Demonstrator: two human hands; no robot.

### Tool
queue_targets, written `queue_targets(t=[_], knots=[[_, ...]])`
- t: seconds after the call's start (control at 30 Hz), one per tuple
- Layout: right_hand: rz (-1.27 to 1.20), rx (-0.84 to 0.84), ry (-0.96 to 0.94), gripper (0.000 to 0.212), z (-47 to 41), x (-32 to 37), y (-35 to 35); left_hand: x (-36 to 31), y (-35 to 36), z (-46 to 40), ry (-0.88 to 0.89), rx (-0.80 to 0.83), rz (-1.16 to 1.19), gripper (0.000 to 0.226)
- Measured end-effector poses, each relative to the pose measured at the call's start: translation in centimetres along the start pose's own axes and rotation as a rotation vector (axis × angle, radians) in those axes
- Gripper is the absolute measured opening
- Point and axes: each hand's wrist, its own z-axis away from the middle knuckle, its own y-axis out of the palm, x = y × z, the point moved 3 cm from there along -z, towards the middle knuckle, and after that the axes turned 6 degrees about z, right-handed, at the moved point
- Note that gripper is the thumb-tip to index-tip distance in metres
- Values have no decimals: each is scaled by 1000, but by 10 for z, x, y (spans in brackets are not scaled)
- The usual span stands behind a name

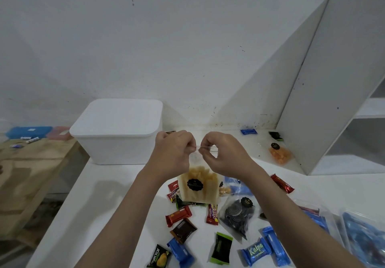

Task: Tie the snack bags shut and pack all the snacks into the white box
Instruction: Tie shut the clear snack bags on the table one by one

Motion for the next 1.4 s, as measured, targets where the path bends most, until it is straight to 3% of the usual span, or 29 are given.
queue_targets(t=[0.1,0.33,0.57,1.4], knots=[[-29,-8,17,6,-1,-4,-1,6,-8,1,8,-36,117,13],[-42,8,20,3,-2,-4,-3,13,-19,1,19,-20,152,9],[178,30,-47,11,-4,5,-3,6,-11,3,67,-41,154,5],[18,32,-22,10,-2,5,1,8,-6,6,67,-83,199,5]])
